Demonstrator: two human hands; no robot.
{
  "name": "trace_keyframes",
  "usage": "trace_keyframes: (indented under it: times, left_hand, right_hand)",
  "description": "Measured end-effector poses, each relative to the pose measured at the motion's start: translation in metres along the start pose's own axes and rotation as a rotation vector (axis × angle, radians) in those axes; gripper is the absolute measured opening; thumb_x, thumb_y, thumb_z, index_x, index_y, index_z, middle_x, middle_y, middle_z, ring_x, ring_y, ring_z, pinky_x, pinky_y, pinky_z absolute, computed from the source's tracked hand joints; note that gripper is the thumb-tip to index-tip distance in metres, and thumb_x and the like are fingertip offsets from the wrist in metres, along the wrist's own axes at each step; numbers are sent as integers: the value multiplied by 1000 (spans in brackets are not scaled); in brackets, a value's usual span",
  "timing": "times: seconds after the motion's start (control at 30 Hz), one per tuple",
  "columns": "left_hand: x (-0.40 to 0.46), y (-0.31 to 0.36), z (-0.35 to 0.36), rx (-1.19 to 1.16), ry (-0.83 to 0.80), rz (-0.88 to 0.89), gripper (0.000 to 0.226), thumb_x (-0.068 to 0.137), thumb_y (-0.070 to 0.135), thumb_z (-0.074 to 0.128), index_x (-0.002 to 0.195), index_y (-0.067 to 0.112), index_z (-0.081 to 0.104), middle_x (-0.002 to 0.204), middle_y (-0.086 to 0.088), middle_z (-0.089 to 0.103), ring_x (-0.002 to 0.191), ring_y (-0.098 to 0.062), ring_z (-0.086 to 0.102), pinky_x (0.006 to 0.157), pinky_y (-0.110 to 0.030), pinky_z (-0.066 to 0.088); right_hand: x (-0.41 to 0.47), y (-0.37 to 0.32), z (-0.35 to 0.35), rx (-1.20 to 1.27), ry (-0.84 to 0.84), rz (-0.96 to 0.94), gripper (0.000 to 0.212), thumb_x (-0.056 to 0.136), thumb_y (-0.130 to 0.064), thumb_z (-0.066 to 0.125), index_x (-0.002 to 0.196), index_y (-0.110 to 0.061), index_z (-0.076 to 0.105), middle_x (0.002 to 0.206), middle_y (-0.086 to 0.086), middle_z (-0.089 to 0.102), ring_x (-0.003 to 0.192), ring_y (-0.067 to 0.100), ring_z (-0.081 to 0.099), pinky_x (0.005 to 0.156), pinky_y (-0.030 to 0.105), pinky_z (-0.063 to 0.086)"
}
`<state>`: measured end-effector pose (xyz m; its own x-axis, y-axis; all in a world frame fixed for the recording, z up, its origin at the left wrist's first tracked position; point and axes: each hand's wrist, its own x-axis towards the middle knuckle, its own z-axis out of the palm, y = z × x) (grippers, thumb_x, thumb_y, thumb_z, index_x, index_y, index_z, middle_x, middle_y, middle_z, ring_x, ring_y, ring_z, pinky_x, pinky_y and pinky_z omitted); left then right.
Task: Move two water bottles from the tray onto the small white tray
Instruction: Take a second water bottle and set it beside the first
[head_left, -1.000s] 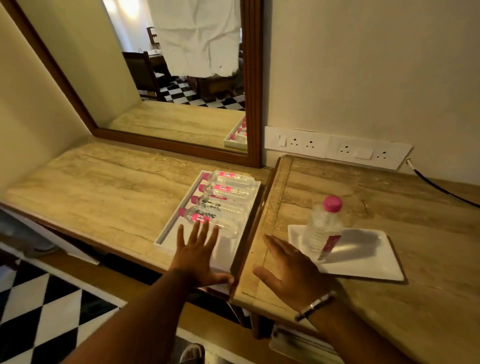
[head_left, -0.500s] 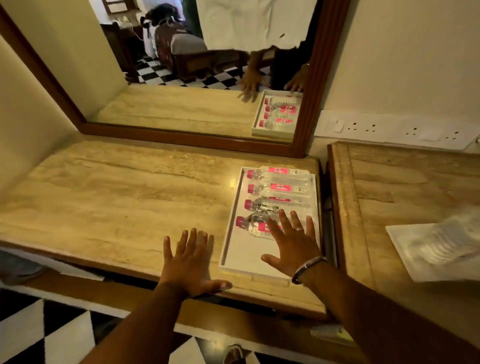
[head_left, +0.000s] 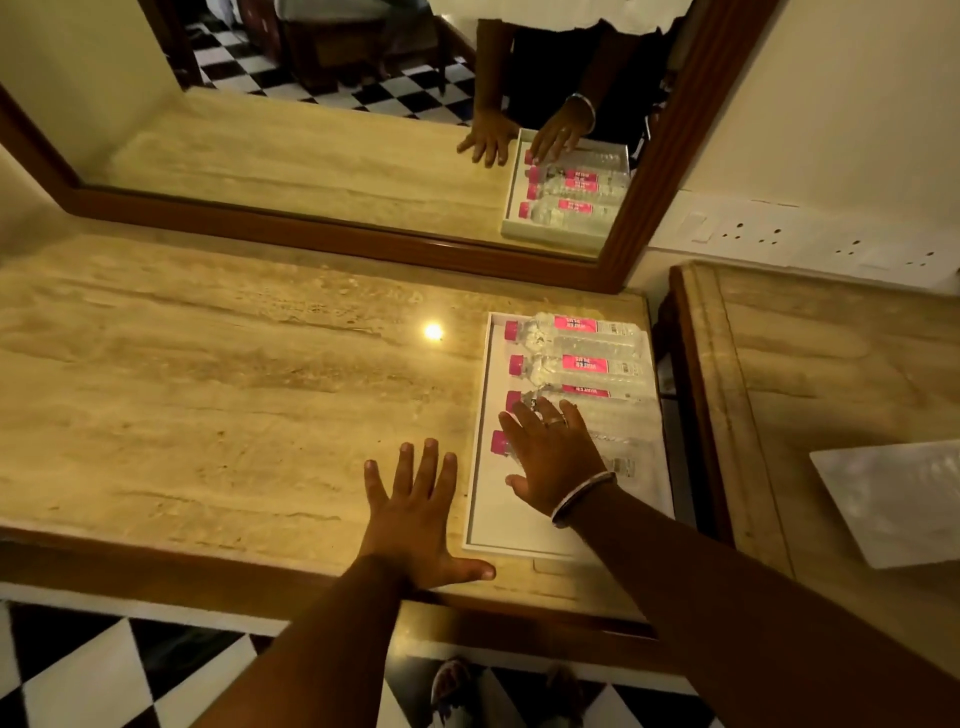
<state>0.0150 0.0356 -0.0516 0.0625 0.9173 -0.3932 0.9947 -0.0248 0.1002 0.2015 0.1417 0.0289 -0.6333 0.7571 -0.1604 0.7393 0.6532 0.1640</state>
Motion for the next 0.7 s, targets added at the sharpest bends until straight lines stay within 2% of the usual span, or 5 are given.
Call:
trace_keyframes:
  times: [0.23,0.33,0.4,0.53,0.7]
  left_hand:
    - [0,-2,1,-12,27,8,149,48,117,16,150,23,-37,160,-9,-42,142,-35,-46,103,-73,-37]
    - [1,-2,3,-14,45,12,150,49,117,19,153,22,-33,162,-9,-38,144,-34,-45,104,-74,-34]
    - [0,-1,5,-13,42,22,150,49,117,18,153,21,-32,163,-9,-36,145,-34,-43,105,-75,-32]
    - [2,-1,7,-21,55,34,150,50,116,16,157,19,-23,166,-11,-28,148,-37,-36,108,-76,-28]
    - [1,-2,8,-28,66,33,146,47,116,9,152,24,-34,163,-9,-36,145,-35,-42,109,-77,-26]
  right_hand:
    - [0,-10,-13,96,108,29,43,64,-15,72,106,-12,61,93,10,71,96,35,64,101,59,34]
    - [-8,-1,-37,297,243,85,40,66,-11,69,105,-9,64,93,13,70,85,34,65,83,48,51]
    - [-18,17,-56,421,377,170,33,69,-14,70,101,-8,64,91,13,66,80,30,62,67,38,53]
    - [-47,58,-81,656,547,357,30,71,-30,77,91,-15,59,88,4,59,78,19,55,68,31,46]
    - [-68,66,-75,810,528,452,45,67,-47,75,91,-15,54,85,4,65,78,21,62,68,33,52]
